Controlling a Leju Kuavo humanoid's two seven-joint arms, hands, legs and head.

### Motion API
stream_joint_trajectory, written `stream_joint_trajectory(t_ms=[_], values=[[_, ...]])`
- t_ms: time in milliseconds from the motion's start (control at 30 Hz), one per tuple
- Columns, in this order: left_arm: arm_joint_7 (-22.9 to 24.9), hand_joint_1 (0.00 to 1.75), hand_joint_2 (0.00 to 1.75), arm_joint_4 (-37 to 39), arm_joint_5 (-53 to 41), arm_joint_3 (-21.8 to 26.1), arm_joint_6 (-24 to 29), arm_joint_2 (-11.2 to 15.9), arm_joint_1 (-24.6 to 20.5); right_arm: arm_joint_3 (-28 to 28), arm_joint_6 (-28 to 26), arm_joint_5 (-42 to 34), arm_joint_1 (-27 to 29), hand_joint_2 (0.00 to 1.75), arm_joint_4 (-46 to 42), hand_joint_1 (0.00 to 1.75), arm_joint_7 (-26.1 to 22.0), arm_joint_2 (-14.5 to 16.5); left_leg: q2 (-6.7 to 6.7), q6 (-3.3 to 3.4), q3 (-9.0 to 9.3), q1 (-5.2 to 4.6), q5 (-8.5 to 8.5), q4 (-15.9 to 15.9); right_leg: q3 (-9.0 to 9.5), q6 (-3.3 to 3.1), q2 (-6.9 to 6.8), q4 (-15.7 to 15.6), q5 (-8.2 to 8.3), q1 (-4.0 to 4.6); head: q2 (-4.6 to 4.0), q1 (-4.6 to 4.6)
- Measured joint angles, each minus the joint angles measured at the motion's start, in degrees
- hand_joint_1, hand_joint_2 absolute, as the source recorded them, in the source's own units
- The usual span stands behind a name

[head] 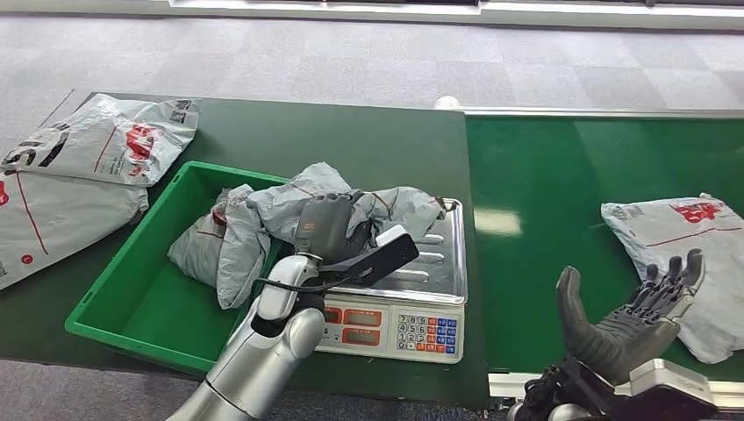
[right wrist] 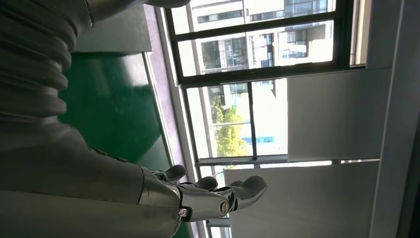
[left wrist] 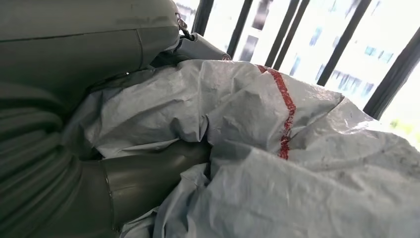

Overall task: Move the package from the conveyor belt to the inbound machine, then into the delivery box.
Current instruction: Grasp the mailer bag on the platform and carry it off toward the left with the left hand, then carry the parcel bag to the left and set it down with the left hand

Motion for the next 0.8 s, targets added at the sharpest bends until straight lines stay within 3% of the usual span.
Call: stream_joint_trajectory(t_ms=[133,233,367,533,633,800], values=[[-0.8,1.75,1.75,-12.8,-12.4,0.3,11.2,2.7,0.5,0.0,0.0,0.6,1.4,1.75,0.0,0.0,0.0,0.0,0.0,0.0,-0.04,0.01,0.0,0.0,-0.04,-0.01,0.0,0.0,-0.01,0.01,0.0,0.0],[0.2,1.75,1.75,-21.5,-15.8,2.1,13.9,5.2,0.9,-0.2,-0.1,0.8,2.5,1.75,0.0,0.0,0.0,0.0,0.01,-0.01,-0.04,0.02,0.0,0.0,-0.04,-0.02,0.0,0.0,-0.02,0.02,0.0,0.0],[2.8,1.75,1.75,-27.6,-11.3,8.6,11.0,8.4,0.8,-0.7,-0.1,0.9,3.3,1.75,-0.1,0.0,0.0,0.0,0.05,-0.04,0.01,0.07,0.05,0.0,-0.06,-0.05,0.07,0.0,-0.01,0.07,0.0,0.0],[5.0,1.75,1.75,-29.7,-9.4,14.4,8.3,10.3,1.0,-0.9,-0.1,1.3,3.7,1.75,-0.4,0.0,0.3,0.0,-0.03,-0.04,0.0,0.08,0.15,0.0,0.03,-0.06,-0.02,0.0,0.02,0.07,0.0,-0.01],[7.9,1.75,1.75,-28.2,-5.2,19.0,3.9,11.9,1.5,-0.9,-0.1,2.6,4.3,1.75,-1.3,0.0,1.5,0.1,0.06,-0.05,0.04,0.07,0.14,0.0,-0.01,-0.09,0.09,0.0,0.04,0.07,0.0,-0.01],[4.5,1.75,1.75,-20.2,1.6,28.3,-0.5,14.0,3.8,-1.1,0.1,4.1,5.0,1.75,-2.6,0.0,3.4,0.2,0.12,-0.14,0.02,0.14,0.2,0.0,-0.1,-0.18,0.13,0.0,0.1,0.18,0.0,-0.01]])
